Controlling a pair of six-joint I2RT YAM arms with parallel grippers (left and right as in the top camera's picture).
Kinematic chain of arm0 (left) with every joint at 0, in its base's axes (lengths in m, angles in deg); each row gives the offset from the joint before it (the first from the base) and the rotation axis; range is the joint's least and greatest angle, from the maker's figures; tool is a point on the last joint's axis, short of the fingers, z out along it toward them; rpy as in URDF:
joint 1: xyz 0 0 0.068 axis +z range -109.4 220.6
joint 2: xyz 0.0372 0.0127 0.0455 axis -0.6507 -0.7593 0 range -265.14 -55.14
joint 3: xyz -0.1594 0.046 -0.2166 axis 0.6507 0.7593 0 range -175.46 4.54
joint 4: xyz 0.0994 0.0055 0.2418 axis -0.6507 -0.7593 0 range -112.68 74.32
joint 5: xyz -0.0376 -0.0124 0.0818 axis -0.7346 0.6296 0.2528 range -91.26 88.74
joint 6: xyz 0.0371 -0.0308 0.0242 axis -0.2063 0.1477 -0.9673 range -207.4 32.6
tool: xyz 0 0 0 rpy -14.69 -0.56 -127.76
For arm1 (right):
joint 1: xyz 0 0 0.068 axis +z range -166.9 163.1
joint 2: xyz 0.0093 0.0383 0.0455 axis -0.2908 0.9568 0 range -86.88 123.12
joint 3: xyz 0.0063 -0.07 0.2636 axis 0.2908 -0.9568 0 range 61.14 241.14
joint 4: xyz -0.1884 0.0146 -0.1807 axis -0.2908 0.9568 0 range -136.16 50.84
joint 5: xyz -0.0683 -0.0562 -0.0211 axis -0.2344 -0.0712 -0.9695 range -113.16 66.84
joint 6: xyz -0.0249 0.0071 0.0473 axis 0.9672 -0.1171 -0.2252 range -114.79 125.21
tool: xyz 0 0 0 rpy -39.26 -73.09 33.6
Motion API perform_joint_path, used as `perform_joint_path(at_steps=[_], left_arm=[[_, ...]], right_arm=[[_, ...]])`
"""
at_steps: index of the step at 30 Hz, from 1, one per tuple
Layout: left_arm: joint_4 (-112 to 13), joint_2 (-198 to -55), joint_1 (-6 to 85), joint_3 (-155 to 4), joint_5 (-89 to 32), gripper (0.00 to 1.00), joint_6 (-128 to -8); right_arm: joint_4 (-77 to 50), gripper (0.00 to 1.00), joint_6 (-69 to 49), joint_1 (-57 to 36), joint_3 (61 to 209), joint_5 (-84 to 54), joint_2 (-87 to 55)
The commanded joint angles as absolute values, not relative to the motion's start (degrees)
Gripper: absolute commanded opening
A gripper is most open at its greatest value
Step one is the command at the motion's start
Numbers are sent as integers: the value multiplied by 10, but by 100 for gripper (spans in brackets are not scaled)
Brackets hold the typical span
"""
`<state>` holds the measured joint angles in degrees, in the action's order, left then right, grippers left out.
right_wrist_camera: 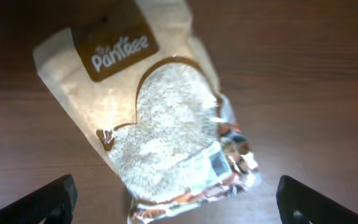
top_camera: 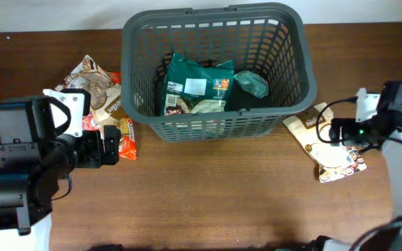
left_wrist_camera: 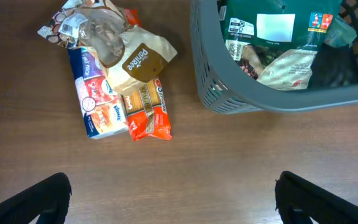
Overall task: Pack container
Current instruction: 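Move the right gripper down to the Pantree bag on the right, then grasp the Pantree bag with the right gripper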
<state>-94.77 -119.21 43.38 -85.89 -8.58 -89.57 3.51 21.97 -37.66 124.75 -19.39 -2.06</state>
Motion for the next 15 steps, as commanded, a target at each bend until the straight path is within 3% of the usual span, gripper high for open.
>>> perform_joint_path(at_steps=[1, 15], left_arm=[[-947, -1191, 438, -858, -94, 99, -904], [-947, -1191, 438, -858, -94, 99, -904]], right_arm=[[17, 99, 248, -380, 1227, -180, 19], [-52, 99, 305, -379, 1222, -191, 202]])
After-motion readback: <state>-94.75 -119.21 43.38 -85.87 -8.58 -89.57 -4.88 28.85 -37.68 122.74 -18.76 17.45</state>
